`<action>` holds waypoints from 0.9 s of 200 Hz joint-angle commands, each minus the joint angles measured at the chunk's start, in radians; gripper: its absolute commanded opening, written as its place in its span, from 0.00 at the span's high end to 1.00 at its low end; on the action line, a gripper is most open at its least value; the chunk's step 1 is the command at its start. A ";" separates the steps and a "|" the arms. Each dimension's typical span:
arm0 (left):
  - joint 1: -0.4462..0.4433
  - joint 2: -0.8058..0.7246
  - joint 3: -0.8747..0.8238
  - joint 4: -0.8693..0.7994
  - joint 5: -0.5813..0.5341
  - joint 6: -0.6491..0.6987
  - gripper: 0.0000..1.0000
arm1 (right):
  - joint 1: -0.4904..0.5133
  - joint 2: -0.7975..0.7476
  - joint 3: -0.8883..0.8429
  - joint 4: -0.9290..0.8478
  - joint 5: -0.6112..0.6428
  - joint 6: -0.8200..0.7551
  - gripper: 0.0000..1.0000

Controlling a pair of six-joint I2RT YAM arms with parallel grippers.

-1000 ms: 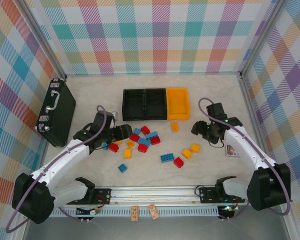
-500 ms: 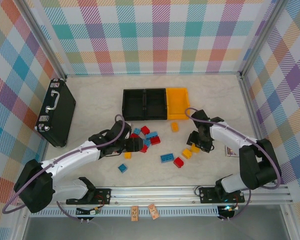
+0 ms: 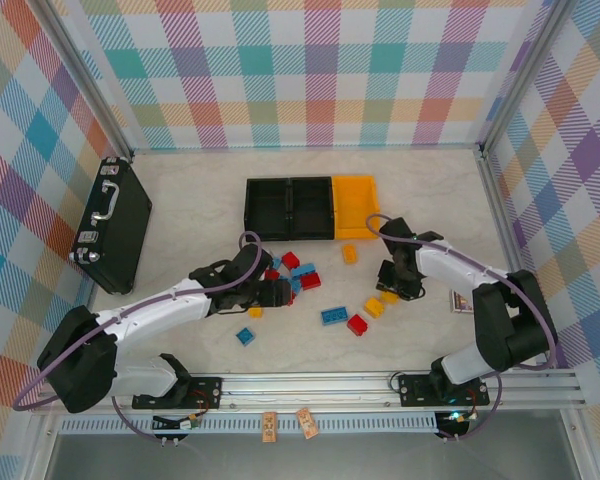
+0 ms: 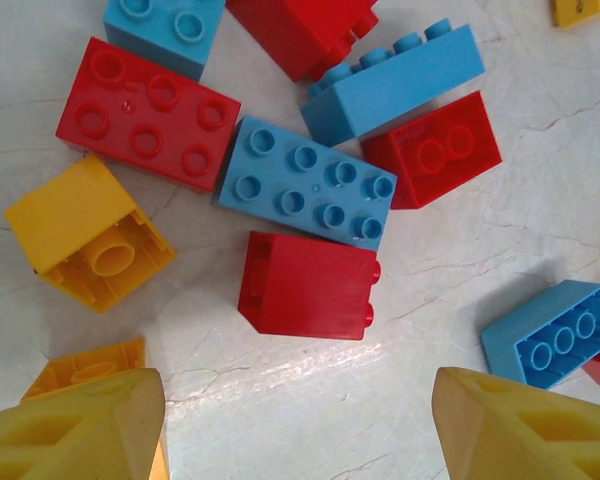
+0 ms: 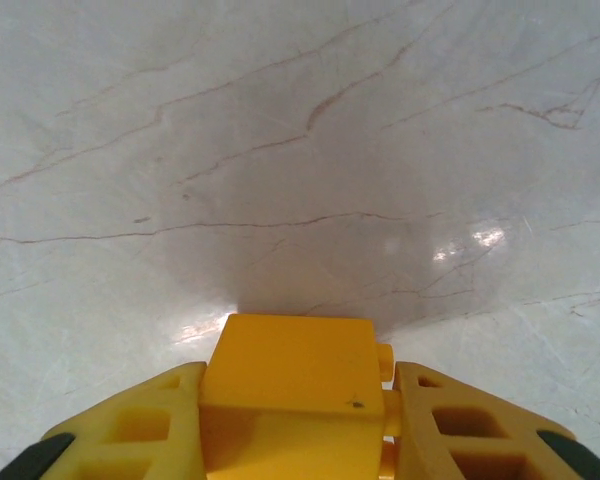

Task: Sort the legos into containers by color
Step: Pick up the lego from the middle-right of the table, then place the lego in the container.

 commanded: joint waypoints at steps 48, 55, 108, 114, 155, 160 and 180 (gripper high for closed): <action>-0.015 -0.036 0.041 0.024 -0.029 -0.056 0.29 | 0.006 0.059 0.329 -0.049 0.038 -0.099 0.73; -0.015 -0.037 0.044 0.020 -0.032 -0.058 0.29 | 0.006 0.088 0.366 -0.047 0.044 -0.106 0.73; -0.017 -0.068 0.044 0.001 -0.051 -0.078 0.30 | 0.004 0.367 0.700 -0.084 0.068 -0.154 0.73; -0.018 -0.071 0.046 -0.002 -0.055 -0.078 0.30 | 0.004 0.396 0.733 -0.088 0.068 -0.157 0.73; -0.019 -0.079 0.044 -0.023 -0.069 -0.081 0.30 | 0.004 0.559 0.905 -0.136 0.086 -0.158 0.72; -0.020 -0.079 0.044 -0.025 -0.072 -0.081 0.30 | 0.004 0.574 0.921 -0.142 0.089 -0.157 0.71; -0.021 -0.080 0.044 -0.032 -0.081 -0.079 0.30 | 0.003 0.620 0.964 -0.152 0.104 -0.152 0.71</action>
